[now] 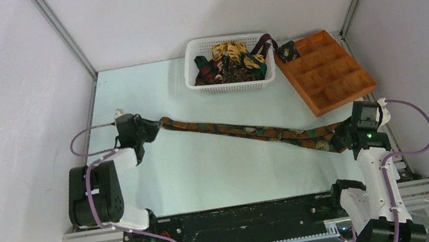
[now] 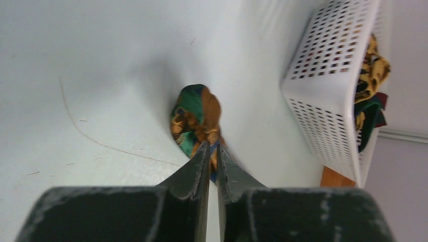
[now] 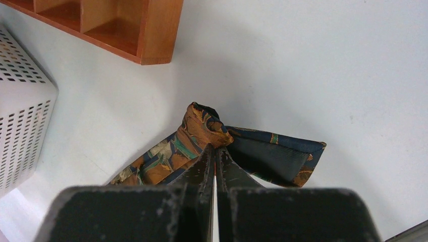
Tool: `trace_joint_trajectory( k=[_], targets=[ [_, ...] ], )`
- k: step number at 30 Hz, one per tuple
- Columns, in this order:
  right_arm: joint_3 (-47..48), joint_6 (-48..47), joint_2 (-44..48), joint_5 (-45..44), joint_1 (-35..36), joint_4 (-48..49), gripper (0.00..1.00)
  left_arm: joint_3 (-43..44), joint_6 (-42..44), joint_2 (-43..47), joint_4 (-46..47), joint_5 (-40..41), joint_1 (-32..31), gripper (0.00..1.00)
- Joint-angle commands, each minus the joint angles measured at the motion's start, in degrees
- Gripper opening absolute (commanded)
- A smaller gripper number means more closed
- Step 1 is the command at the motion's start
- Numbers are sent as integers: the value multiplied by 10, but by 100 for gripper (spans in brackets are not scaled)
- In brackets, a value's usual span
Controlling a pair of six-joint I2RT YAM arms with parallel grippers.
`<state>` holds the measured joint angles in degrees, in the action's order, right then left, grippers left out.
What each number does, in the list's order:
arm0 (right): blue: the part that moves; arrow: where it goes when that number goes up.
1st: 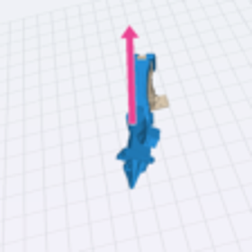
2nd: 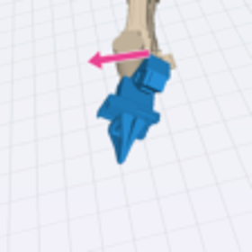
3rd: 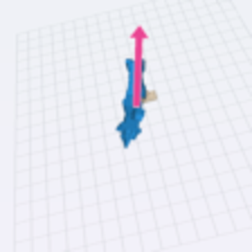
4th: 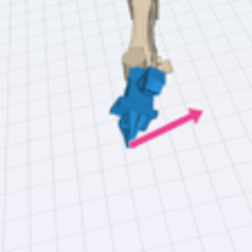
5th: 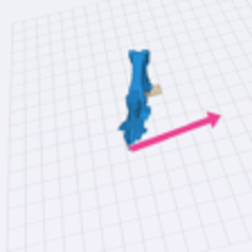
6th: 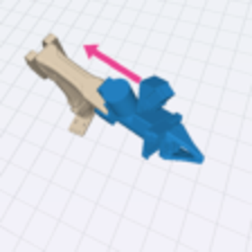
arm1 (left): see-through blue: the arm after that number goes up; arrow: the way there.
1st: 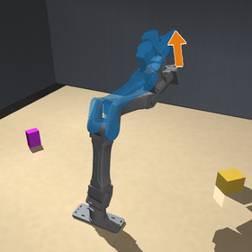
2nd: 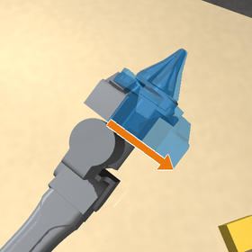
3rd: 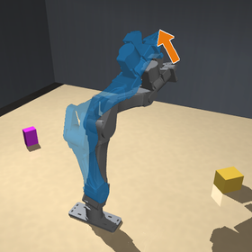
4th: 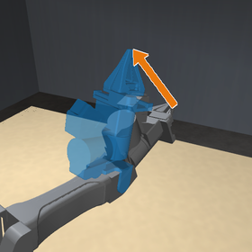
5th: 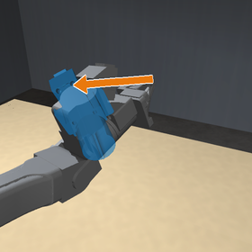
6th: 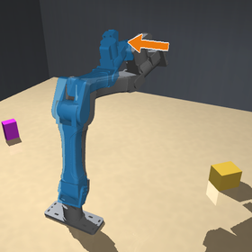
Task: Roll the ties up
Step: Flatten out the tie at the center of the board.
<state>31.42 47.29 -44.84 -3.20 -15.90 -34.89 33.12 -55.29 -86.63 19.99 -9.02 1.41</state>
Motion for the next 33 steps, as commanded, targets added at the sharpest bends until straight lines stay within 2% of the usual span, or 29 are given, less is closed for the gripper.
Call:
trace_joint_trajectory(
  k=[1, 5, 7, 8, 9, 11, 13, 15, 21, 25, 29, 31, 33],
  targets=[
    [-1, -12, -1, 5, 2, 9, 0, 6, 17, 59, -2, 17, -8, 10],
    [-1, -13, -6, -1, 2, -7, 4, 9, 25, 89, -16, 28, -9, 6],
    [-1, -14, -8, -2, 1, -13, 15, 10, 30, 105, -22, 35, -9, 5],
    [-1, -12, -10, -6, 1, -15, 25, 10, 31, 108, -28, 39, -9, 5],
    [-1, -11, -12, -9, 1, -20, 30, 11, 34, 114, -31, 41, -9, 5],
    [-1, -9, -11, -12, -1, -25, 48, 11, 37, 122, -36, 47, -9, 5],
    [1, -8, -5, -13, -6, -31, 56, 10, 38, 129, -39, 52, -9, 5],
    [5, -7, 4, -16, -10, -39, 60, 8, 39, 134, -41, 55, -9, 6],
    [16, -26, 36, -7, -11, -27, 61, 8, 47, 141, -33, 47, -8, 14],
    [32, -47, 27, -14, 36, 2, 58, 10, 54, 153, -36, 51, -33, 17],
    [89, -44, -55, -107, 164, -7, 57, 19, 65, 164, -58, 79, -65, 18],
    [121, -37, -101, -173, 267, -9, 57, 22, 67, 166, -64, 86, -75, 18],
    [160, -23, -142, -210, 335, -8, 57, 25, 67, 167, -71, 88, -79, 18]
  ],
)
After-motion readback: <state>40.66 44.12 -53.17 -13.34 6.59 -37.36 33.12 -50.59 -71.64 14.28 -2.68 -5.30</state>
